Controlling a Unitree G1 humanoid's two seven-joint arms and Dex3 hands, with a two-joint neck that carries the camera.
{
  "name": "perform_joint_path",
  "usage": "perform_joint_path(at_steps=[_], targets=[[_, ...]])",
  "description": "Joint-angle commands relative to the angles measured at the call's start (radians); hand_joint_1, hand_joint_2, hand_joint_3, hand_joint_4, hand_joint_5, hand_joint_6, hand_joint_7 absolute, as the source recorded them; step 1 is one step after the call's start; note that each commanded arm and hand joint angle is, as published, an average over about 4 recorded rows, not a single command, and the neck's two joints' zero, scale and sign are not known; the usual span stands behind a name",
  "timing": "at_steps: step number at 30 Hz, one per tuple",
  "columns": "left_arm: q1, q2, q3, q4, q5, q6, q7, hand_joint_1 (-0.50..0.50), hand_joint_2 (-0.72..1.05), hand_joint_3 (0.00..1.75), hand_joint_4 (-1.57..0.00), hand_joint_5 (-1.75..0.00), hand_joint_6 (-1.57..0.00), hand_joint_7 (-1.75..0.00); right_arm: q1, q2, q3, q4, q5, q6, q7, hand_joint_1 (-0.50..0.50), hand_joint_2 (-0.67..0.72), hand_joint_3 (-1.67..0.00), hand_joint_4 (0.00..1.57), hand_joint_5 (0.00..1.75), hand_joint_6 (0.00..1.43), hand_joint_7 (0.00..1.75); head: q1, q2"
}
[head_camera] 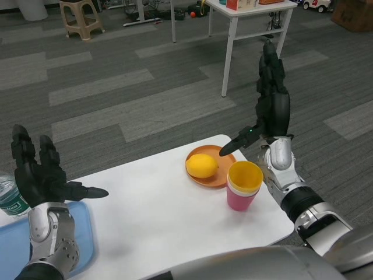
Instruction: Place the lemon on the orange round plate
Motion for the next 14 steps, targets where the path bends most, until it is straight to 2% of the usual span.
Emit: perform_joint_path(at_steps=[1,6,10,14], targets=[[0.002,-0.011,0.011,0.001,0.016,-0.012,0.001,-0.5,-0.64,0.09,0.0,0.0,0.0,0.0,0.003,-0.018,0.008,-0.01,0.006,-0.009,-0.001,-0.33,0.6,-0.08,0.0,0.0,0.0,0.0,0.005,0.004],[0.0,-0.021,0.015,0.001,0.018,-0.012,0.002,-0.5,-0.64,0.09,0.0,0.0,0.0,0.0,-0.002,-0.028,0.033,-0.016,0.012,-0.008,-0.001,-0.33,0.53,-0.08,0.0,0.0,0.0,0.0,0.013,0.008],[-0.001,-0.024,0.017,0.001,0.02,-0.012,0.002,-0.5,-0.64,0.09,0.0,0.0,0.0,-0.03,-0.005,-0.032,0.045,-0.022,0.015,-0.009,-0.001,-0.33,0.53,-0.08,0.0,0.0,0.0,0.0,0.011,0.018],[-0.001,-0.025,0.019,0.001,0.021,-0.012,0.002,-0.5,-0.64,0.09,0.0,0.0,0.0,0.0,-0.005,-0.033,0.047,-0.025,0.015,-0.01,-0.002,-0.33,0.53,-0.08,0.0,0.0,0.0,0.0,-0.009,0.002]])
